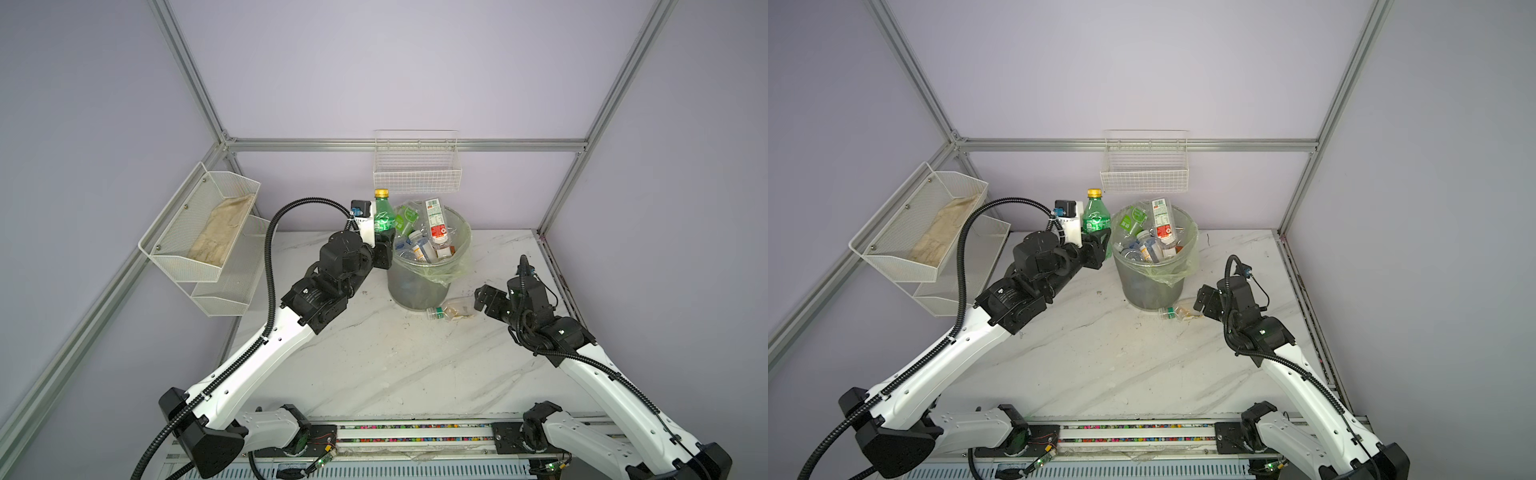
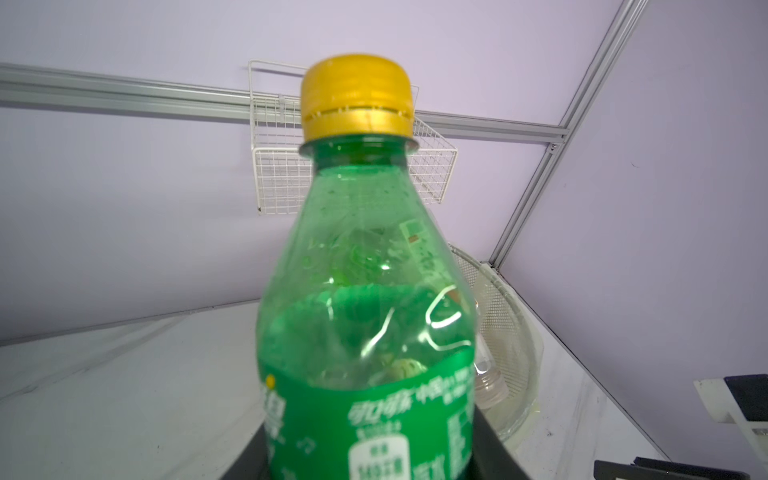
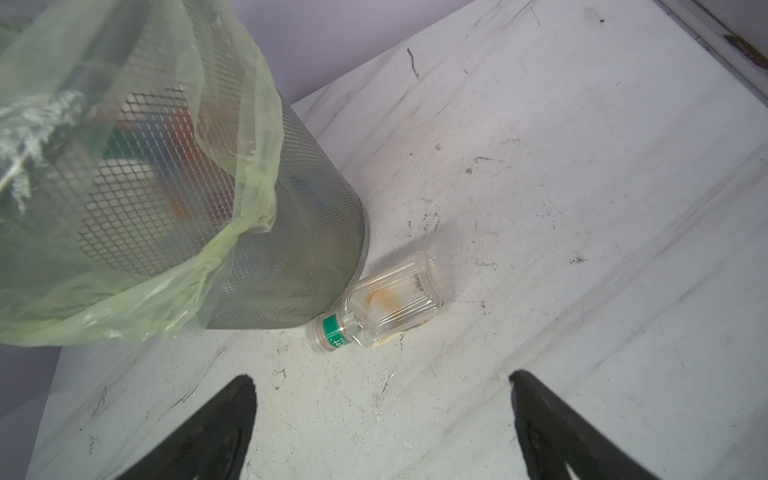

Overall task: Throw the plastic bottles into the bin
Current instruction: 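Lift the green soda bottle with the left gripper and carry it over the bin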

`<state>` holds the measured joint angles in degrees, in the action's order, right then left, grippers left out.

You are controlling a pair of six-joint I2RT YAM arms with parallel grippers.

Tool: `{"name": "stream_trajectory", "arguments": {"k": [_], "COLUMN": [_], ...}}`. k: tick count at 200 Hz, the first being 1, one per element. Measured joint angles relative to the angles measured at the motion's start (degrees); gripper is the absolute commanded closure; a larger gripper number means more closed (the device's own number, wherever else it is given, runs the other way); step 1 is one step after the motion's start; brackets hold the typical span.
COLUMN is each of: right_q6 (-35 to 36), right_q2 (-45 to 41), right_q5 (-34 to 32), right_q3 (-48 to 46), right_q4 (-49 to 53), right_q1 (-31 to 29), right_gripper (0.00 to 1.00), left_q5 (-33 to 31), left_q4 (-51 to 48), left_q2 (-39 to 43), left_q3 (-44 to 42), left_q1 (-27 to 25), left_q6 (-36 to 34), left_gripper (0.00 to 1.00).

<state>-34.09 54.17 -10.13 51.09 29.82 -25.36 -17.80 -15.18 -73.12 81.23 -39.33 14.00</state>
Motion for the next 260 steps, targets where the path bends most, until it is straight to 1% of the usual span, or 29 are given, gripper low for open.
{"name": "stream_trajectory", "arguments": {"k": [57, 109, 129, 162, 170, 175, 179, 185, 188, 189, 191, 205, 215, 235, 260], "right_q6": [0.0, 0.0, 0.0, 0.0, -0.1, -0.2, -0.2, -0.2, -0.2, -0.2, -0.2, -0.2, -0.2, -0.2, -0.2], "right_q2": [-0.6, -0.6, -0.6, -1.3, -1.6, -1.8, -1.9, -2.2, -2.3, -2.4, -2.5, -3.3, -3.9, -4.7, -4.1], "right_q5": [0.2, 0.6, 0.7, 1.0, 1.0, 1.1, 1.1, 1.1, 1.2, 1.2, 1.1, 1.1, 1.0, 1.0, 1.2], "right_q3": [0.0, 0.0, 0.0, 0.0, 0.0, 0.0, 0.0, 0.0, 0.0, 0.0, 0.0, 0.0, 0.0, 0.0, 0.0], "right_q4": [0.0, 0.0, 0.0, 0.0, 0.0, 0.0, 0.1, 0.1, 0.2, 0.2, 0.2, 0.8, 1.1, 1.4, 1.4], "right_q1": [0.0, 0.0, 0.0, 0.0, 0.0, 0.0, 0.0, 0.0, 0.0, 0.0, 0.0, 0.0, 0.0, 0.0, 0.0], "right_gripper": [0.03, 0.03, 0.03, 0.03, 0.03, 0.03, 0.03, 0.03, 0.03, 0.03, 0.03, 0.03, 0.03, 0.03, 0.03], "left_q5": [1.4, 3.4, 3.8, 4.7, 5.7, 6.5, 7.4, 8.1, 8.4, 8.5, 8.7, 9.6, 9.9, 10.1, 10.4], "left_q4": [1.4, 2.3, 2.4, 0.8, -0.8, -2.1, -3.3, -4.9, -5.9, -6.4, -7.2, -11.7, -13.8, -16.7, -17.1], "left_q2": [-3.4, -7.3, -10.6, -18.0, -20.5, -22.1, -23.6, -25.7, -26.6, -27.1, -27.8, -31.5, -32.5, -31.7, -27.8], "left_q3": [2.3, 7.5, 10.6, 16.4, 18.6, 20.3, 21.9, 24.0, 25.1, 25.7, 26.5, 31.1, 32.2, 32.2, 32.2], "left_q1": [-1.4, -1.7, -1.7, -1.1, -0.3, 0.3, 0.9, 1.8, 2.3, 2.5, 2.8, 4.3, 4.9, 4.7, 3.6], "left_q6": [-4.9, -8.2, -9.4, -10.8, -10.6, -10.6, -10.4, -10.4, -10.0, -10.1, -10.1, -10.0, -9.5, -9.1, -9.1], "left_gripper": [0.67, 0.66, 0.66, 0.6, 0.57, 0.51, 0.4, 0.16, 0.06, 0.03, 0.01, 0.0, 0.0, 0.0, 0.0]}}
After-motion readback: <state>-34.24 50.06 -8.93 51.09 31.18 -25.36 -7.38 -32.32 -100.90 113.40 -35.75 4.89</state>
